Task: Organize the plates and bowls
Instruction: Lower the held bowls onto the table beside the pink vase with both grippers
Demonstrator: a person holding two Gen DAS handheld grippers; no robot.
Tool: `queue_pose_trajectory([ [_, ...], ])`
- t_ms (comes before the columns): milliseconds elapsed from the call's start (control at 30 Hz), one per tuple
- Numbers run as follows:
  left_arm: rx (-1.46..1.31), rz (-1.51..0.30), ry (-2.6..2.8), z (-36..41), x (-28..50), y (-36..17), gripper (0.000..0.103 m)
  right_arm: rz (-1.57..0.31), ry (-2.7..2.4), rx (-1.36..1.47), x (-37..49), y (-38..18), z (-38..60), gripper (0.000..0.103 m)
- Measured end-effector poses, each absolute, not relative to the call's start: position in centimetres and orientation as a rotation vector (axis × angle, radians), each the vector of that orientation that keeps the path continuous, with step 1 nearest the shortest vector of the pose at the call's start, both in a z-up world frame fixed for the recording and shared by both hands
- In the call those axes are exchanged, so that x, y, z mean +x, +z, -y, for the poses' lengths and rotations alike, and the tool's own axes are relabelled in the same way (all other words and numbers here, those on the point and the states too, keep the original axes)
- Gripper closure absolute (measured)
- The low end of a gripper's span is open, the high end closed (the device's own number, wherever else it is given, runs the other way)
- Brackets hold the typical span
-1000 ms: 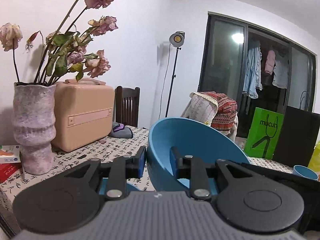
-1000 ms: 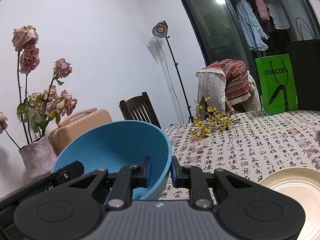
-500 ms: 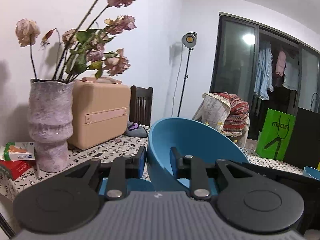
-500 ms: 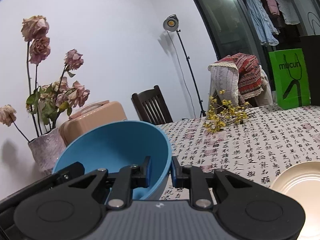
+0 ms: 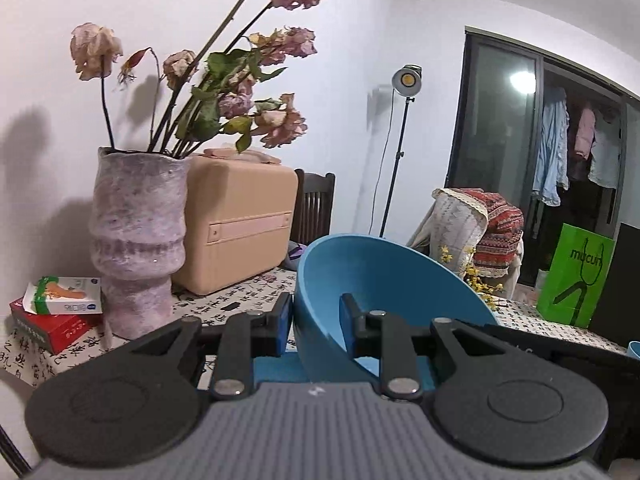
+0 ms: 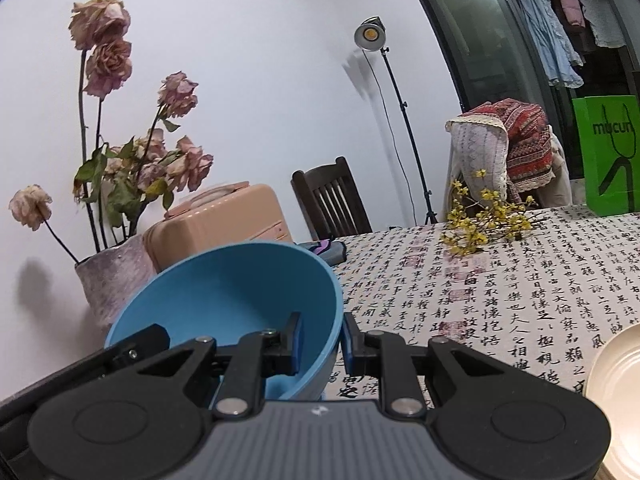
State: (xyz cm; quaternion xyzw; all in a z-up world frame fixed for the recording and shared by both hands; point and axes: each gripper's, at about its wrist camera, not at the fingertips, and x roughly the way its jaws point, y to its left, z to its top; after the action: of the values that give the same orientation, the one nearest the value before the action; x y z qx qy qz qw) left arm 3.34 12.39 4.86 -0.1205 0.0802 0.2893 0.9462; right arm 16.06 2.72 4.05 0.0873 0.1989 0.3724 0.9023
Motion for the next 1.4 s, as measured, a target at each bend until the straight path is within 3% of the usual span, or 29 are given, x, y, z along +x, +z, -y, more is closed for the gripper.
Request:
queue_pose_trajectory([
  [1400,-0.304,-0.265,0.635,-16.9,3.8,0.6,0.077,-0.498,0.783,0.077,16.4,1.3,-8.5,0.084],
])
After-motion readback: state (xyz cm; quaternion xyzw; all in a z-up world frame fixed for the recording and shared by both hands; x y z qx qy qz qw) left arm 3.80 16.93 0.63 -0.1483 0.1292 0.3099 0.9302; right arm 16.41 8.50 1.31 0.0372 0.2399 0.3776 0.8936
